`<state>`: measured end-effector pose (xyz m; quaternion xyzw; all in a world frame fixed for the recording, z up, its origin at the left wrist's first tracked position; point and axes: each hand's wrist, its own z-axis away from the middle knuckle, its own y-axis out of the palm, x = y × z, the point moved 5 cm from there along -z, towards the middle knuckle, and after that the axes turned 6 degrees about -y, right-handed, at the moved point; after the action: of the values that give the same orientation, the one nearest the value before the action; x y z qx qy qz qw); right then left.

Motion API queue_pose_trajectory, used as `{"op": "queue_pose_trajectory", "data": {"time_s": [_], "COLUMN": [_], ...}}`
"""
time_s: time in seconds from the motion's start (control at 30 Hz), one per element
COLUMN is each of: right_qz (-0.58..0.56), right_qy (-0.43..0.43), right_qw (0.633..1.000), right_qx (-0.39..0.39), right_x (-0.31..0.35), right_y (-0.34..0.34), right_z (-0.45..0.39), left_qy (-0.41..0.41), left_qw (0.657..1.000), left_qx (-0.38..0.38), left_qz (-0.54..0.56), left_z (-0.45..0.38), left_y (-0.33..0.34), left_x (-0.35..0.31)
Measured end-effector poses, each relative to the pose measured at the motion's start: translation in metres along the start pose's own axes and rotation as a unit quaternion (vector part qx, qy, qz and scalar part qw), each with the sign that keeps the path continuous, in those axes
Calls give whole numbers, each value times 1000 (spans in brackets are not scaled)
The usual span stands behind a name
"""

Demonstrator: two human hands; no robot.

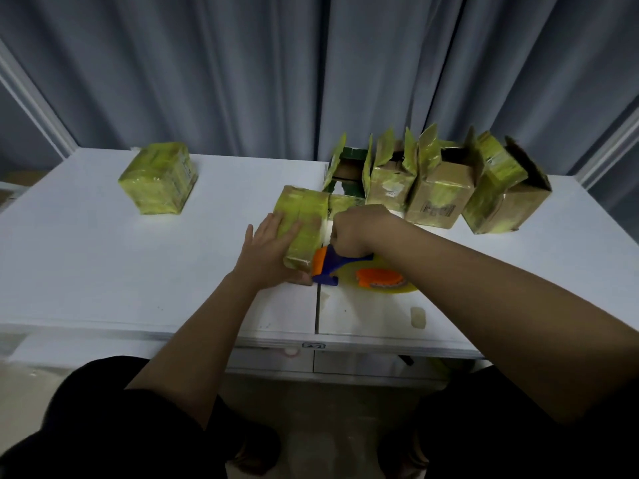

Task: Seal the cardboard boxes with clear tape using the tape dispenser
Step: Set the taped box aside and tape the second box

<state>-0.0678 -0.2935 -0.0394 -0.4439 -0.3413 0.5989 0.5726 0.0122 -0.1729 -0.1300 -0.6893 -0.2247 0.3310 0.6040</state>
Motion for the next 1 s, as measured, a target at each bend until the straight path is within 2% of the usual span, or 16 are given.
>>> {"op": "queue_pose_trajectory", "data": {"time_s": [0.17, 0.37, 0.47, 0.53, 0.6, 0.7, 0.9, 1.0], "right_qz": [146, 0, -45, -65, -61, -29, -1, -3], "right_qy": [-33, -35, -21, 9, 30, 33, 73, 90], "right_qw": [987, 991, 982, 973, 957, 934, 922, 928], "right_qx": [-59, -131, -184, -222, -283, -354, -380, -362], "right_x": [3, -41, -52, -62, -63, -55, -40, -40], "right_y": [26, 35, 43, 55, 72, 96, 122, 121], "right_z": [2, 13, 28, 38, 46, 51, 33, 26], "left_qy": [-24, -56, 0, -67, -97, -98, -123, -123], "left_qw": [996, 994, 996, 986, 979, 975, 971, 967], "left_qx": [80, 91, -15, 31, 75, 55, 45, 45], "left_qz": [7, 35, 91, 146, 160, 194, 200, 219], "left_z": [1, 2, 1, 2, 1, 0, 2, 3], "left_y": [-5, -7, -15, -9, 1, 0, -6, -5], "left_x": [2, -2, -10, -4, 0, -3, -12, -11]}}
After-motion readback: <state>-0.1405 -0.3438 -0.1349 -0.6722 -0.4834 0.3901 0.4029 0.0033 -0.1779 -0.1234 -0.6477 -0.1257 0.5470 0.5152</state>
